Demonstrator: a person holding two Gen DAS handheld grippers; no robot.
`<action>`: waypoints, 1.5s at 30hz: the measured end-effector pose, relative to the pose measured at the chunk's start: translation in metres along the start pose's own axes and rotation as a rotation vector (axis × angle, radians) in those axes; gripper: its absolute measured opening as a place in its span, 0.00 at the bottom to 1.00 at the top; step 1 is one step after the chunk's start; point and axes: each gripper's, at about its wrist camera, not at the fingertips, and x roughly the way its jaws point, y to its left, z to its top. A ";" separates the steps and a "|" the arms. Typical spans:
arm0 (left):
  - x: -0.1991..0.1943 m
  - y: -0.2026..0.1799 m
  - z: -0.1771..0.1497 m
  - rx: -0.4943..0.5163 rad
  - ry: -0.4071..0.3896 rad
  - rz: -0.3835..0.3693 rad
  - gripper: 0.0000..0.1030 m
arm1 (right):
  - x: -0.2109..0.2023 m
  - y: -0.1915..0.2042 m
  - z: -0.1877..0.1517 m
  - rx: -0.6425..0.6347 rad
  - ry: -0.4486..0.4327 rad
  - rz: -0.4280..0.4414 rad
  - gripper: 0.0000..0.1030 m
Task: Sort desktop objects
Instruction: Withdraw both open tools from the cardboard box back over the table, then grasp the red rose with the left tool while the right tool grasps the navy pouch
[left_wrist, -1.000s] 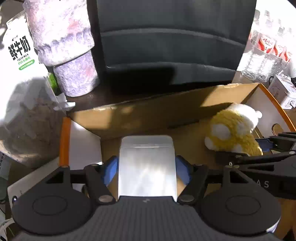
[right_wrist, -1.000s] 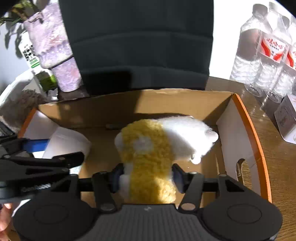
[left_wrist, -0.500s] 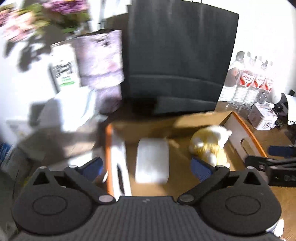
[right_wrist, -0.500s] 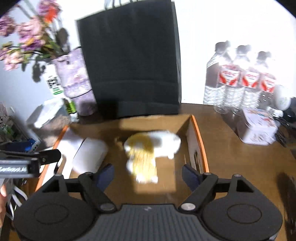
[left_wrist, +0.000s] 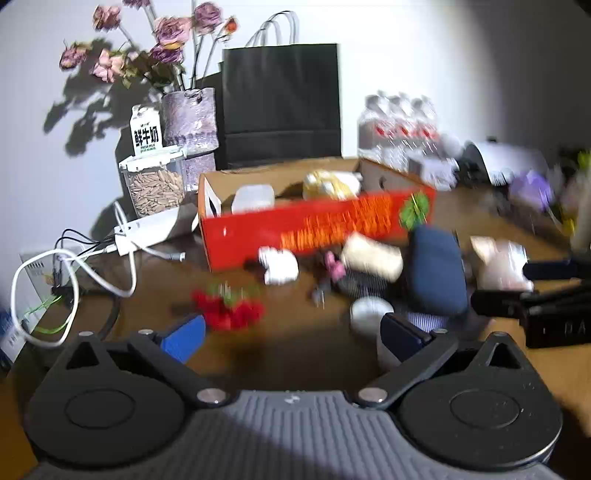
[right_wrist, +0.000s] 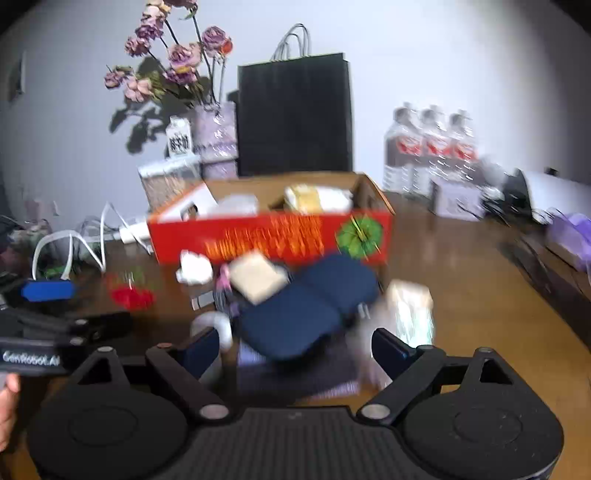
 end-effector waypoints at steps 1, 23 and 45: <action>-0.006 -0.003 -0.012 -0.007 -0.001 0.018 1.00 | -0.004 0.000 -0.007 0.006 -0.004 0.006 0.87; -0.015 0.001 -0.048 -0.045 0.010 -0.011 1.00 | -0.018 -0.016 -0.036 0.149 -0.092 -0.008 0.87; 0.095 0.075 0.007 -0.274 0.059 -0.067 0.43 | 0.118 -0.006 0.059 0.160 0.106 -0.078 0.80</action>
